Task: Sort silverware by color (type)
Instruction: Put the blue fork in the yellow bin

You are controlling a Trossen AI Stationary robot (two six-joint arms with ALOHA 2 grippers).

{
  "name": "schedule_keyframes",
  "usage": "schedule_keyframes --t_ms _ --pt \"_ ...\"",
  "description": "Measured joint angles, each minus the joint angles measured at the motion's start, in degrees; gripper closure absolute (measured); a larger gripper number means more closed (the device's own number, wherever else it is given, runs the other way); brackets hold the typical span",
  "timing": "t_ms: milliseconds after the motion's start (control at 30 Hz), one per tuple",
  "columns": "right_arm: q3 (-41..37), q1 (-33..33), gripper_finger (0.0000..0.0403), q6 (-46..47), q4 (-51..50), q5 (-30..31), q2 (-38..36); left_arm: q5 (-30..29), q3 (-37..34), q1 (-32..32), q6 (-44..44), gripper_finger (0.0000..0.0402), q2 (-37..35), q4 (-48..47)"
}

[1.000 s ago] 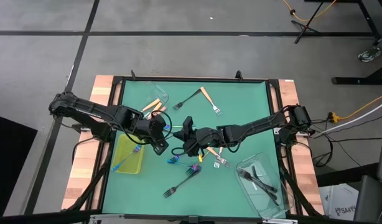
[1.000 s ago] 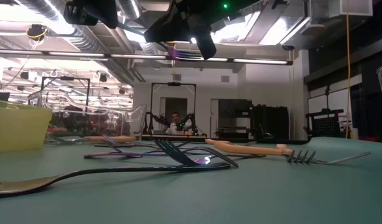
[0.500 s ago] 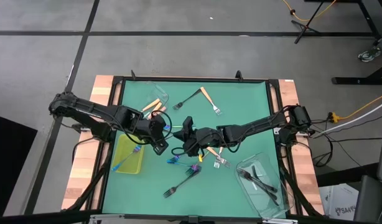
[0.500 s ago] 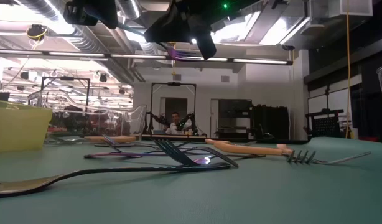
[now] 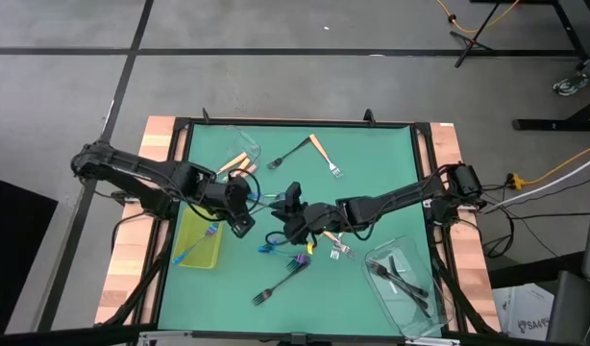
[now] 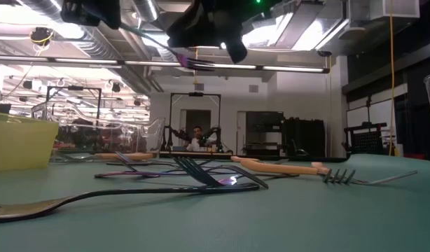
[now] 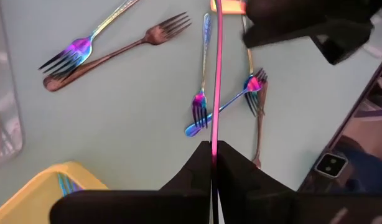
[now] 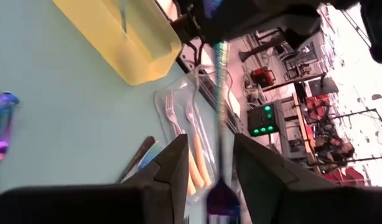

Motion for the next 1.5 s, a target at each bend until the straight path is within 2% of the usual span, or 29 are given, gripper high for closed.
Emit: schedule_keyframes --t_ms 167,267,500,767,867,1133,1333,1500 --pt "-0.04 1.59 0.0279 0.01 -0.70 1.65 -0.87 0.86 0.00 -0.26 -4.35 0.0400 -3.50 -4.94" --pt "0.00 1.54 0.0279 0.10 -1.25 2.04 -1.29 3.88 0.00 -0.87 -8.97 0.0400 -5.78 -9.84" --pt "-0.02 1.33 0.0278 0.40 -3.41 4.77 -1.49 15.62 0.00 -5.39 -23.26 0.0400 -9.45 -18.93" --pt "-0.02 1.35 0.0278 1.66 -6.63 4.23 -1.58 25.94 0.00 -11.29 -35.96 0.0399 -10.57 -21.84" --pt "-0.02 1.35 0.0278 1.75 -8.13 4.18 -1.58 26.01 0.00 -13.33 -40.08 0.0399 -10.55 -23.48" --pt "-0.02 0.25 0.0278 4.48 -9.93 4.06 -1.58 20.69 0.00 -17.57 -49.86 0.0398 -9.39 -28.55" --pt "0.00 -1.99 0.0278 8.85 -12.84 2.34 -1.58 19.73 0.00 -19.13 -49.96 0.0398 -6.54 -28.31" --pt "-0.02 -4.42 0.0278 13.50 -14.93 -1.33 -1.58 18.27 0.00 -19.86 -49.91 0.0398 -3.03 -28.27"
